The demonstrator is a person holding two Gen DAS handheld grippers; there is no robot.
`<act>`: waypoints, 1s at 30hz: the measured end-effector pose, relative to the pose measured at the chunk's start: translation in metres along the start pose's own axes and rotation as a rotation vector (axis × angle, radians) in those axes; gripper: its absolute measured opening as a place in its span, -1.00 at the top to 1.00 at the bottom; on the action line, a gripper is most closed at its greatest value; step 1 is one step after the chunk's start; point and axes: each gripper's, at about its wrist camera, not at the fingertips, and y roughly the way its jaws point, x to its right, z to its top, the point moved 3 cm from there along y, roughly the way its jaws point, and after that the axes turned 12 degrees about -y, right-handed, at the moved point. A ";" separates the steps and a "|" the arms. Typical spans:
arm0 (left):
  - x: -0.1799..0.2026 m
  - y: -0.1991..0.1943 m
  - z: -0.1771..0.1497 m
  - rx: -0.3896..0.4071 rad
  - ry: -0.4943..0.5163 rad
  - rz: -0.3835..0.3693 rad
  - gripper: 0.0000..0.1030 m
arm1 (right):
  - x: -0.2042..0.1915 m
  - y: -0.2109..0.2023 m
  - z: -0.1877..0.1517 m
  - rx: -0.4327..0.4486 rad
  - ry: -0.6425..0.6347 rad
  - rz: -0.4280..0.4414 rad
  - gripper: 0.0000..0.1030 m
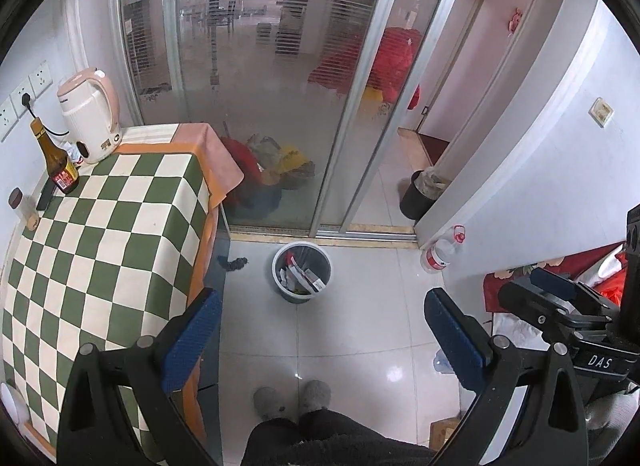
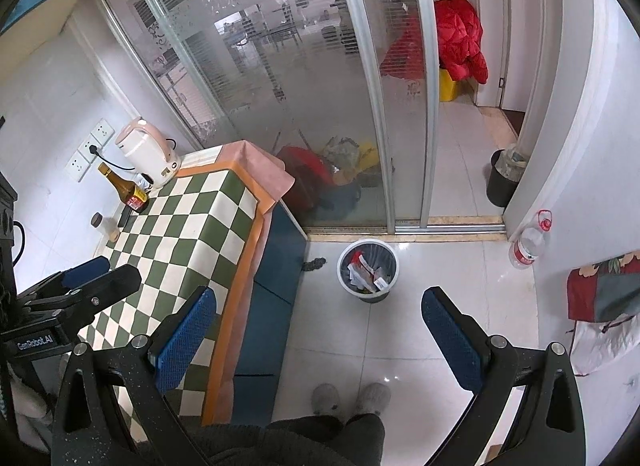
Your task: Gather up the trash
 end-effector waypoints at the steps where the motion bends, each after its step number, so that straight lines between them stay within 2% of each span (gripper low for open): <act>1: 0.001 0.001 0.000 -0.001 -0.002 0.001 -1.00 | 0.001 0.000 0.000 -0.001 0.002 -0.001 -1.00; 30: 0.006 0.006 -0.003 -0.050 -0.037 -0.048 -1.00 | 0.000 0.005 -0.008 -0.030 0.018 0.042 -1.00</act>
